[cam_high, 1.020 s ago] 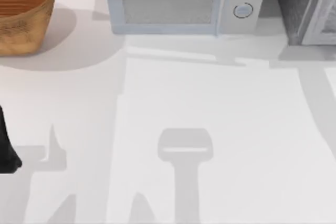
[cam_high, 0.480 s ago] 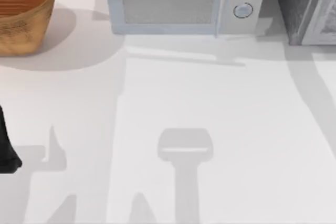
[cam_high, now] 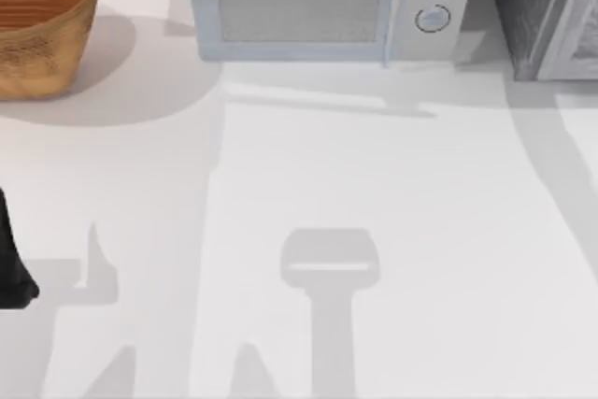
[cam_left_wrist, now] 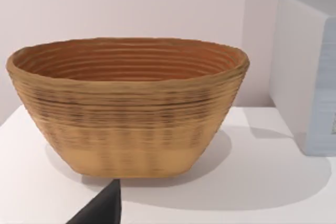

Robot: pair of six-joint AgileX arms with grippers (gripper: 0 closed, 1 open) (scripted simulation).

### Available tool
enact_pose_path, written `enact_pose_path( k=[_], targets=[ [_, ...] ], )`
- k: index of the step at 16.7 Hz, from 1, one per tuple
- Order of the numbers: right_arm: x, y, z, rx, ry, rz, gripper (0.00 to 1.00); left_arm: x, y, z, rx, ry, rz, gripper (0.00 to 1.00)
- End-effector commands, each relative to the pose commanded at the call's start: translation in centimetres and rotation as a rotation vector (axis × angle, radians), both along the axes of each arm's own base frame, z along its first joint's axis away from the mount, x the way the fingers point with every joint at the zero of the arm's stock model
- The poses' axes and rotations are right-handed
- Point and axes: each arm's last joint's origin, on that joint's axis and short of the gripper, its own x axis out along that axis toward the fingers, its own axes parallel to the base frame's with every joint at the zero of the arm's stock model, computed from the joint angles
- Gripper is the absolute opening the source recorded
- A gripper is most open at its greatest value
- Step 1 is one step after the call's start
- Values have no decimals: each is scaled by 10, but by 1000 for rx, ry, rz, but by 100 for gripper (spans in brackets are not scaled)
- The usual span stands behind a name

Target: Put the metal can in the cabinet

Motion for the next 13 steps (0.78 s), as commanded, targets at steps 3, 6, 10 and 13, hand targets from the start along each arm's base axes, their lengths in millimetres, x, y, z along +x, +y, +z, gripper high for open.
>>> enact_pose_path(
  k=[3, 6, 10, 13],
  targets=[
    [14, 2, 8, -3, 1, 3, 0, 0, 0, 0, 0, 0, 0, 100],
    [29, 4, 20, -5, -12, 8, 0, 0, 0, 0, 0, 0, 0, 100],
    [51, 6, 27, -8, -9, 12, 0, 0, 0, 0, 0, 0, 0, 100],
    [68, 4, 29, -2, -5, 2, 0, 0, 0, 0, 0, 0, 0, 100]
  ],
)
